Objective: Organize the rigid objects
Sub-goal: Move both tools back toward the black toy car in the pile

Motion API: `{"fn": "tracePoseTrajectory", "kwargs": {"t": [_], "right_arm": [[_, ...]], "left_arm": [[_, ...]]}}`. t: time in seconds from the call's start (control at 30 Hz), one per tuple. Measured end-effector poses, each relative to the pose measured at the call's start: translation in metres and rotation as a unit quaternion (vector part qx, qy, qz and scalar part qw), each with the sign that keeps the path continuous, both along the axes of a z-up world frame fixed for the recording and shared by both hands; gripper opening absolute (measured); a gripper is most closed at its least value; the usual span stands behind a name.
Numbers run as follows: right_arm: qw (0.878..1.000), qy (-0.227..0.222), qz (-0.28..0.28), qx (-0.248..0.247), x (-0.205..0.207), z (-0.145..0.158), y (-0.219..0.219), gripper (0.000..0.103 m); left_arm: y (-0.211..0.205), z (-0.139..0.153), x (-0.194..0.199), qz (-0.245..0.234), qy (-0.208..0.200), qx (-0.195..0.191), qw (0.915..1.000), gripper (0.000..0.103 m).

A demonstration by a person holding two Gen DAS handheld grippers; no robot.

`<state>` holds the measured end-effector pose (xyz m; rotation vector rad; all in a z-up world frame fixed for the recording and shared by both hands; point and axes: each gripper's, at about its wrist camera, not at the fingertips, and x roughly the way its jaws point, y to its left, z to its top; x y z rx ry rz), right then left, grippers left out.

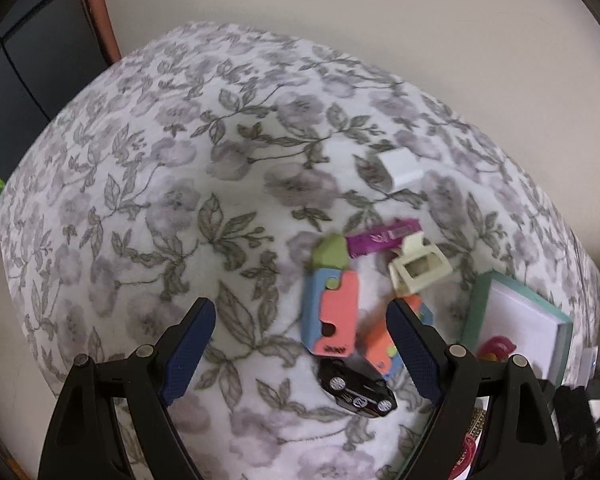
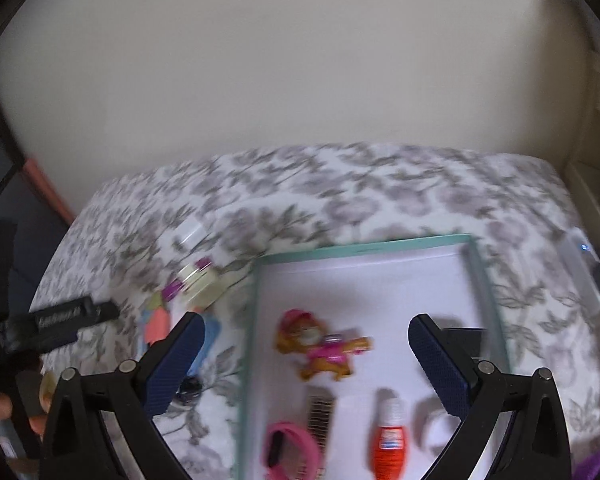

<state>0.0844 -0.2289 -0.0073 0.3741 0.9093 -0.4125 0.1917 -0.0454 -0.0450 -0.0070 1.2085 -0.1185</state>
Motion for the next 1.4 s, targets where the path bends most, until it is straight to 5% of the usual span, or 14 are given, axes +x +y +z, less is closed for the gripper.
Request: {"fn": "tracePoseTrajectory", "kwargs": {"t": [0.37,0.93,1.4], "right_arm": [[0.993,0.061,0.099,-0.007,0.042,-0.038,0.068,0.103],[0.985,0.111,0.132,-0.031,0.055,-0.075,0.106,0.102],[0.981,0.118,0.156,-0.013,0.061,-0.087,0.122,0.084]], "left_arm": [[0.018,-0.022,0.013,-0.012,0.038,0.015,0.9991,0.088],[0.060,-0.051,0.021,0.005,0.094,-0.011,0.9955,0.088],[0.073,-0.065,0.034,-0.010,0.114,-0.046,0.9924,0.088]]}}
